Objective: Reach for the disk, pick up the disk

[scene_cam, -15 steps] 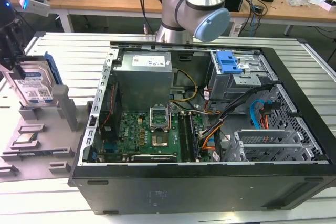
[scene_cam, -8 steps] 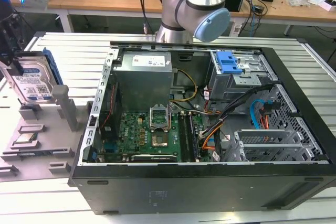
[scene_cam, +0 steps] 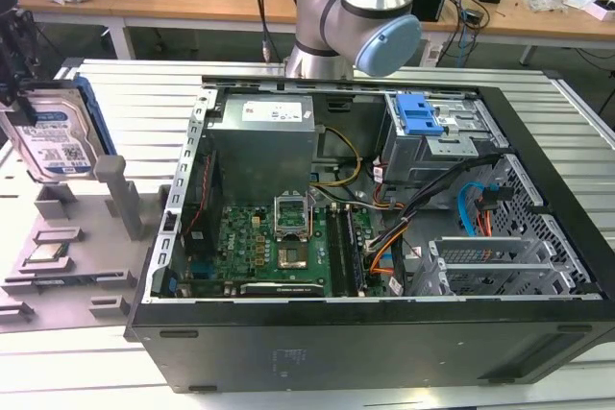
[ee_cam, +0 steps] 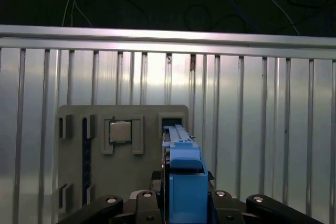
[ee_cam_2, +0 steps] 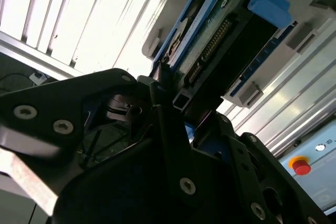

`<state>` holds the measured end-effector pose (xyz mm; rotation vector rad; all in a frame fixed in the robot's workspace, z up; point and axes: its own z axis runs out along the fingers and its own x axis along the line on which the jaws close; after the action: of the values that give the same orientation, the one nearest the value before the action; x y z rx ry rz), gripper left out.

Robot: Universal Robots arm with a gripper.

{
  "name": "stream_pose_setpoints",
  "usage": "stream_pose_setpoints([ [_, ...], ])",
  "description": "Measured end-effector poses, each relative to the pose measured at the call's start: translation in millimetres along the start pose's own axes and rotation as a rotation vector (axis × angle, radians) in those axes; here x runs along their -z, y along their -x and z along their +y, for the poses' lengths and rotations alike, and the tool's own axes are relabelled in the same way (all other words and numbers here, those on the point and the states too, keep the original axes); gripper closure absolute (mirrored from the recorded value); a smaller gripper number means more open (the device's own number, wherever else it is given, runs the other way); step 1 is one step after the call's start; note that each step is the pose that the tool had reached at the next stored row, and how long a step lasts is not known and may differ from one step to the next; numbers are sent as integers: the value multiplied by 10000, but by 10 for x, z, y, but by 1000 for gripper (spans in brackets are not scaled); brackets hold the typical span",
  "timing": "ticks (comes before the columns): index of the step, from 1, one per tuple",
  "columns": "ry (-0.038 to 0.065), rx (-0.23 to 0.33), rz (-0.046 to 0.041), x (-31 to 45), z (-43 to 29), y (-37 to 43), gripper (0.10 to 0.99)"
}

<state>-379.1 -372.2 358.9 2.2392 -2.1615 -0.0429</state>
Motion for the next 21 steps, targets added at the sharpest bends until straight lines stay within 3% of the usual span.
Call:
stream_pose_setpoints([
  [7, 0, 1, 0, 155, 2, 9, 722],
  [10, 1, 0, -1, 313, 6, 16, 722],
  [12, 1, 0, 0, 377, 8, 19, 722],
  [13, 0, 1, 0, 526, 13, 26, 722],
  [14, 0, 1, 0, 590, 16, 29, 722],
  [21, 0, 1, 0, 873, 26, 42, 722],
])
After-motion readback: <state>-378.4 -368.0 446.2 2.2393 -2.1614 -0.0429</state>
